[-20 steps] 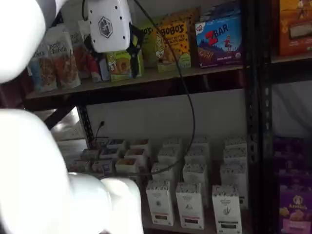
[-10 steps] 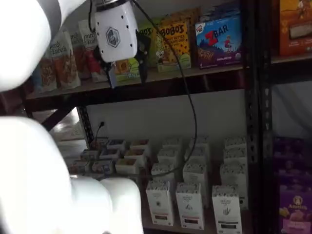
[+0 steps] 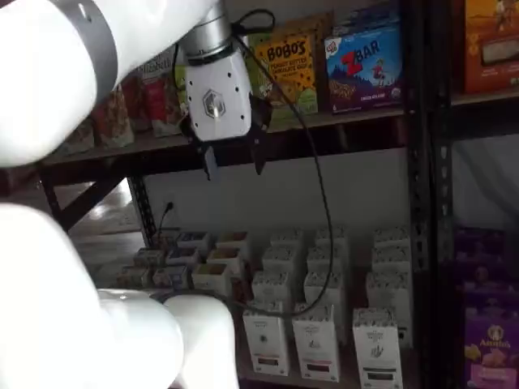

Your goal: Pick up the white box with a green strip in the middle, on the bottom shelf, the sixth box from the left

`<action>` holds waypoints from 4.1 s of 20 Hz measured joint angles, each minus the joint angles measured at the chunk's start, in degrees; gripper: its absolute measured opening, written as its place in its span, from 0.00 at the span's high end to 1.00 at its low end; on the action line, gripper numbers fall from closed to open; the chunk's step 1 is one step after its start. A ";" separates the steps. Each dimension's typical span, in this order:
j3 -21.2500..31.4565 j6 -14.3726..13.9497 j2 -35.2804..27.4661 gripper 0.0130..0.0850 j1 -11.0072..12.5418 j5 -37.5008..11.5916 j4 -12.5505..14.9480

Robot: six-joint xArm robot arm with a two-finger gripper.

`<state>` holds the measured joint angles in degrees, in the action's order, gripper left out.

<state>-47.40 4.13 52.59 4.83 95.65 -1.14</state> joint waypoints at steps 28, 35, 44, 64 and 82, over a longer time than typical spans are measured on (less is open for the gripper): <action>24.72 3.54 -20.40 0.00 4.01 -45.53 1.76; 24.41 3.99 -32.02 0.00 3.72 -55.11 0.85; 23.09 1.61 -46.21 0.00 2.62 -70.13 2.49; 10.38 -0.63 -69.31 0.00 6.26 -80.05 8.67; -7.97 6.94 -86.58 0.00 12.07 -79.28 6.89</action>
<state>-55.37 11.07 -34.00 16.90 16.38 5.75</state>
